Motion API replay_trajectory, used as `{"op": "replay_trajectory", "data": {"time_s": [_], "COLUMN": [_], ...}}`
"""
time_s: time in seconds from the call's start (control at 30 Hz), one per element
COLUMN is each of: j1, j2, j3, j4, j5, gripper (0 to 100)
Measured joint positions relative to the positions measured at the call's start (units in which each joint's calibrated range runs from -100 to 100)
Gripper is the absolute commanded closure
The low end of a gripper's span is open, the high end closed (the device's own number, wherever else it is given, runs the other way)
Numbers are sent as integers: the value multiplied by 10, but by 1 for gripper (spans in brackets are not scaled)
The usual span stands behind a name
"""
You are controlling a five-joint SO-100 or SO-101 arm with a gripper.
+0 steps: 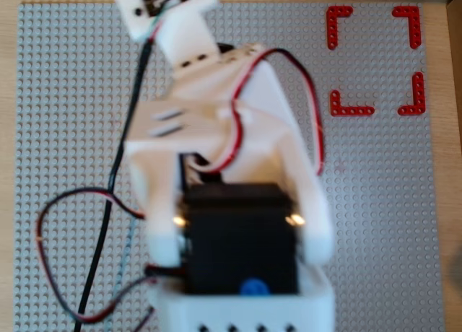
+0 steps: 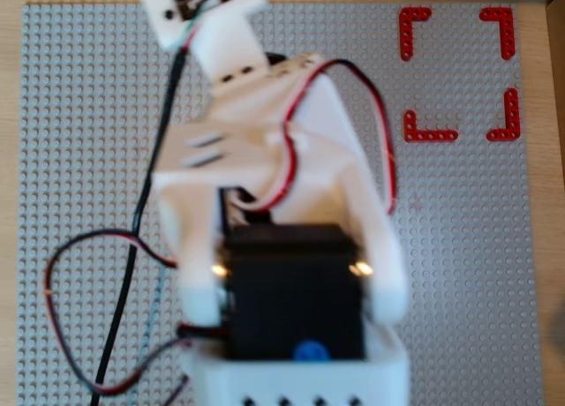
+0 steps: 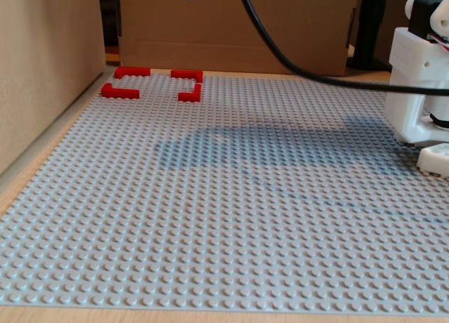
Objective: Grab the Lego and store it in red box
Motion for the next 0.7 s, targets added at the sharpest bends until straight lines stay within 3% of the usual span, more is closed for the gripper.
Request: {"op": "replay_trajectory", "data": {"time_s": [0.2, 0.5, 0.7], "j1": [113, 157, 174], "j2": [-90, -92, -5], "j3": [81, 267, 280], "j4": [-62, -293, -383], "j5": [7, -3, -10], "gripper": [89, 85, 85]}}
